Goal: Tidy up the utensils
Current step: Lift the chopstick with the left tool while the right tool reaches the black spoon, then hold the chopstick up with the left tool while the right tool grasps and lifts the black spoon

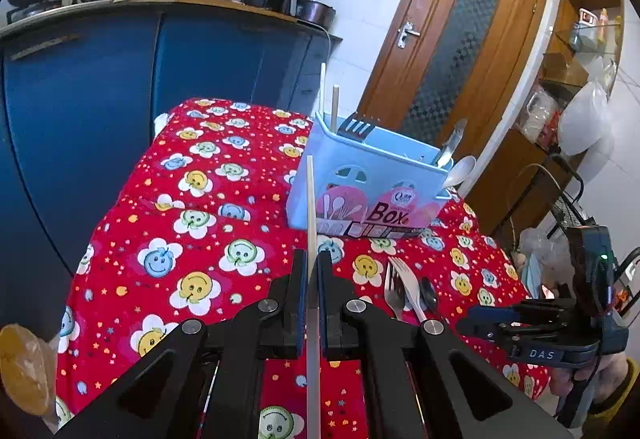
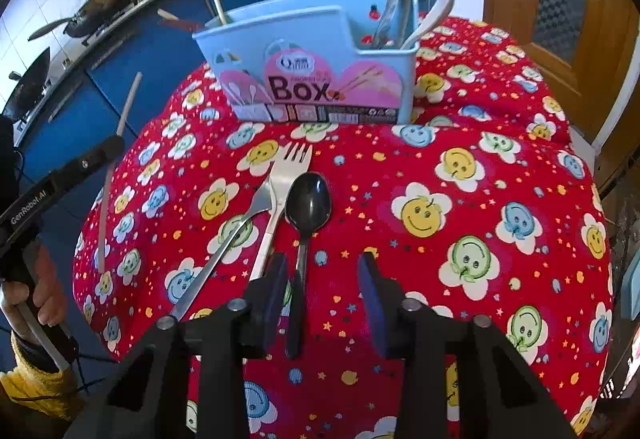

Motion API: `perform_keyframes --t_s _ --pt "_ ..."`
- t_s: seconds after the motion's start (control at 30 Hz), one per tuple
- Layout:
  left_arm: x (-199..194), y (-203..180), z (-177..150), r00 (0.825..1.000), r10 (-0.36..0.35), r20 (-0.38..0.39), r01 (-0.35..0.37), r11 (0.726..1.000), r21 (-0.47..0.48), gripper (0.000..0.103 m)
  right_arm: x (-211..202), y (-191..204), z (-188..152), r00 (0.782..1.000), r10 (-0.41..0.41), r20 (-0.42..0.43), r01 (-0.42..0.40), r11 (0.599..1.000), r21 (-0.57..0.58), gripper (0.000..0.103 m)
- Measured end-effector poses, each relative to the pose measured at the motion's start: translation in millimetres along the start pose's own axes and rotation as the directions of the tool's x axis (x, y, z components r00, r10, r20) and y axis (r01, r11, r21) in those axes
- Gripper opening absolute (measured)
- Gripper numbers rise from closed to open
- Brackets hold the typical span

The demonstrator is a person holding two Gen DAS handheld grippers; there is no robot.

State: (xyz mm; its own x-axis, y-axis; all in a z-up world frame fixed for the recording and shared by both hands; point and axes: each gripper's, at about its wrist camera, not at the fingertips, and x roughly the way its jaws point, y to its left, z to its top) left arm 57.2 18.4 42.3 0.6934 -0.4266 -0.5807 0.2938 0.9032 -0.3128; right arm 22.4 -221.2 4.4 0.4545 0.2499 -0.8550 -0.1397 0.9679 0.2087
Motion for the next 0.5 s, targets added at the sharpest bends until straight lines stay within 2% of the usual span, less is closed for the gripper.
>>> perform_keyframes --t_s 0.17,0.5 --pt "-2 0 1 1.000 -0.002 0.017 0.002 1.000 0.002 0.005 9 0 10 0.997 0.001 -0.072 -0.002 1.000 -0.013 0.028" --pt "0 -1 0 1.000 -0.021 0.023 0.021 1.000 -0.005 0.005 26 15 25 0.980 -0.019 -0.198 0.002 0.996 -0.085 0.027"
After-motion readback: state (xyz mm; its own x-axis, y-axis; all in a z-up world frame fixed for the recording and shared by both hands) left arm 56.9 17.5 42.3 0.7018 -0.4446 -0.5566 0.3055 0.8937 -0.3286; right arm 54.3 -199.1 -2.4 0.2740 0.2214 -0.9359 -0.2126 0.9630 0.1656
